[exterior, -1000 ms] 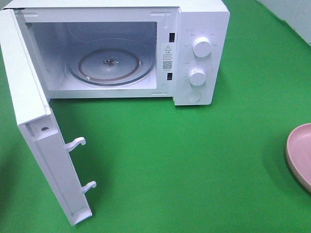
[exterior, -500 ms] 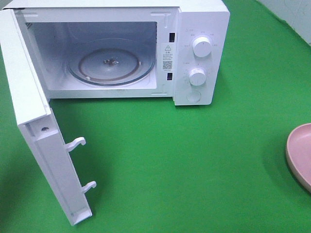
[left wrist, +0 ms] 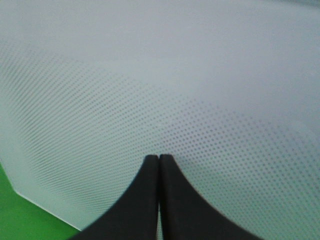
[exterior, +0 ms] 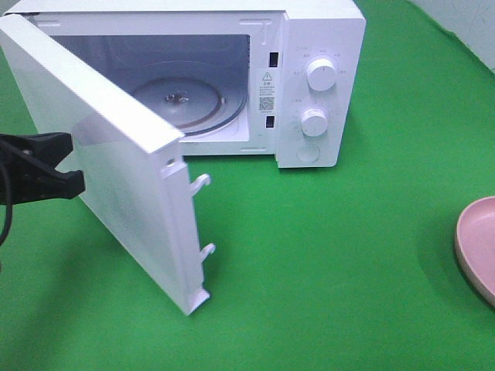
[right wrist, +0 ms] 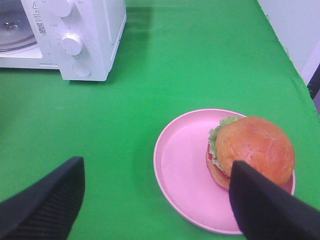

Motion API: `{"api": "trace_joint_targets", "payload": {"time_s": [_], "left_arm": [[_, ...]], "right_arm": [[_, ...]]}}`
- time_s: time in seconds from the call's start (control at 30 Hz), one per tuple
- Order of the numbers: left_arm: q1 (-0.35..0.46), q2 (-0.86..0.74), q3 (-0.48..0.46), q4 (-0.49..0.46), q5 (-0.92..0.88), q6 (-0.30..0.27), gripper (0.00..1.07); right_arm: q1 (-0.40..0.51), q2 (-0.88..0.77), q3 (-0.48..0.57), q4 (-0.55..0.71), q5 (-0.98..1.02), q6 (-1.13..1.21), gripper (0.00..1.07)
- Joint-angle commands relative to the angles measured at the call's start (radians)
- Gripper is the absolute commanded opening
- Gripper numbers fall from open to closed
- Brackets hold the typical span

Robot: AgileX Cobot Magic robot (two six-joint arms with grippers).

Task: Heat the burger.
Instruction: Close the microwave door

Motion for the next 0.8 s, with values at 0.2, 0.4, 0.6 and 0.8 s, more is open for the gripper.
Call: {"api": "trace_joint_targets", "payload": {"time_s": [0.2, 0.4, 0.6, 0.8], "left_arm": [[-0.162, 0.135, -0.149, -0.199, -0.039, 0.086, 0.00], [-0.214, 0.202, -0.244, -0.244, -0.039, 0.086, 0.00], [-0.252, 0.280, -0.357, -0.251, -0.031, 0.086, 0.00], [-0.272, 0.364, -0.481, -0.283, -0.024, 0.086, 0.00]], "right_arm": [[-0.007, -0.028, 0.002, 0.001, -0.016, -0.009, 0.76], [-0.007, -0.028, 0.002, 0.001, -0.016, -0.009, 0.76], [-0.007, -0.028, 0.002, 0.001, -0.016, -0.009, 0.76], [-0.007, -0.028, 0.002, 0.001, -0.016, -0.009, 0.76]]}}
